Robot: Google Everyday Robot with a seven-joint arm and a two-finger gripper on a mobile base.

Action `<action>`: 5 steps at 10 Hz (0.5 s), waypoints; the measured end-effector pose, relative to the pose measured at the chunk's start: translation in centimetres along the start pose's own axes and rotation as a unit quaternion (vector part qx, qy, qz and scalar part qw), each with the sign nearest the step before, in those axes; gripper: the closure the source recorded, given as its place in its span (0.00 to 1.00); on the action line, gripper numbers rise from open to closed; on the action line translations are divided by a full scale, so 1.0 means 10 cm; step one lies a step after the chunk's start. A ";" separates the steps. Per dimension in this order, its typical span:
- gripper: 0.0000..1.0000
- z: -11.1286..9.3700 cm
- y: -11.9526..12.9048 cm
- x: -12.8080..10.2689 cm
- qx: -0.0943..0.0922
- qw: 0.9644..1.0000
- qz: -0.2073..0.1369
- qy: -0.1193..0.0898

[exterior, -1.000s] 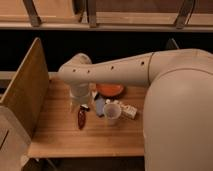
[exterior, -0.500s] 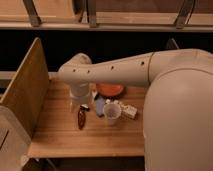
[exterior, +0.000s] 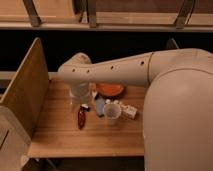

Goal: Pick up the ceramic cup

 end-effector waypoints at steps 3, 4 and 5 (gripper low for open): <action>0.35 -0.28 -0.34 -0.35 0.001 0.998 -0.002 -0.060; 0.35 -0.28 -0.42 -0.41 -0.011 0.997 0.008 -0.070; 0.35 -0.22 -0.51 -0.46 -0.026 0.997 0.025 -0.073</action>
